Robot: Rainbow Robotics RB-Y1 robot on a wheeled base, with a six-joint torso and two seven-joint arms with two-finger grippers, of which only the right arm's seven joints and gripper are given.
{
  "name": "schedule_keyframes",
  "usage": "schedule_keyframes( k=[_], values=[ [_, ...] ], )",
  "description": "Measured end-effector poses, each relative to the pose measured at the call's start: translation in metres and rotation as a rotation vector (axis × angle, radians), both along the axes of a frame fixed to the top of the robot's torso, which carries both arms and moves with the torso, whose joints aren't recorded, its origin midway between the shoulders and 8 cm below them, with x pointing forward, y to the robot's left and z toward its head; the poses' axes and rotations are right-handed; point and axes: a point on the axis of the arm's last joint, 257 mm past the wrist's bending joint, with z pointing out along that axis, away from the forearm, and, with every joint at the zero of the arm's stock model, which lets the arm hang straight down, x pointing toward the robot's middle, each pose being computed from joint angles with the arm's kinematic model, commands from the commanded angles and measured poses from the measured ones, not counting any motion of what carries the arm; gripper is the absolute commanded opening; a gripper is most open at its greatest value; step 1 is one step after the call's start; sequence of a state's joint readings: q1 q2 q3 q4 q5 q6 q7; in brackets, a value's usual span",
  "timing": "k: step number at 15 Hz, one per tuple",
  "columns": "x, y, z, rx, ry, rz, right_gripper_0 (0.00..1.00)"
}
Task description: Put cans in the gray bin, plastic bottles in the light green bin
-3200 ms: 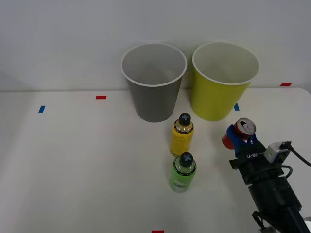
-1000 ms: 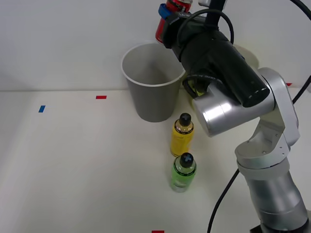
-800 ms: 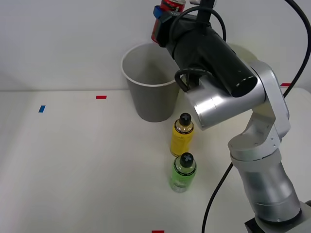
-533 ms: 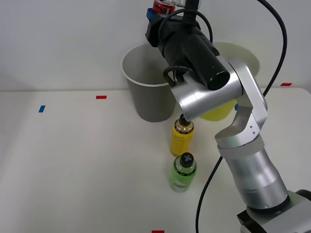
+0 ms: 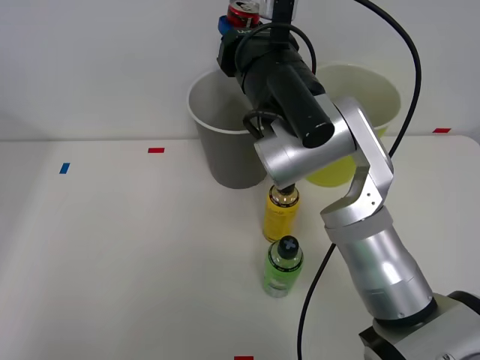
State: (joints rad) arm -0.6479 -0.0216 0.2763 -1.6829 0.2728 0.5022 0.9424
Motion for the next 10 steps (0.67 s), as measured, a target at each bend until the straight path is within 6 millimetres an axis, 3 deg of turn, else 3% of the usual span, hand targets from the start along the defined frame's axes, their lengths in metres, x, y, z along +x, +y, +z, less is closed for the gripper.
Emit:
schedule_keyframes(
  k=[1,2,4,5,10],
  values=[
    [0.0,-0.0003,-0.0006,0.0,0.001,-0.002,0.05],
    [0.0001,-0.0007,-0.0011,-0.003,0.0,-0.004,0.19],
    [0.0003,-0.0018,-0.001,-0.012,-0.005,-0.013,0.87],
    [0.0004,-0.0021,-0.0016,-0.013,-0.005,-0.015,1.0],
    [0.0005,-0.0033,-0.0056,-0.014,0.0,-0.02,1.0]
  ],
)
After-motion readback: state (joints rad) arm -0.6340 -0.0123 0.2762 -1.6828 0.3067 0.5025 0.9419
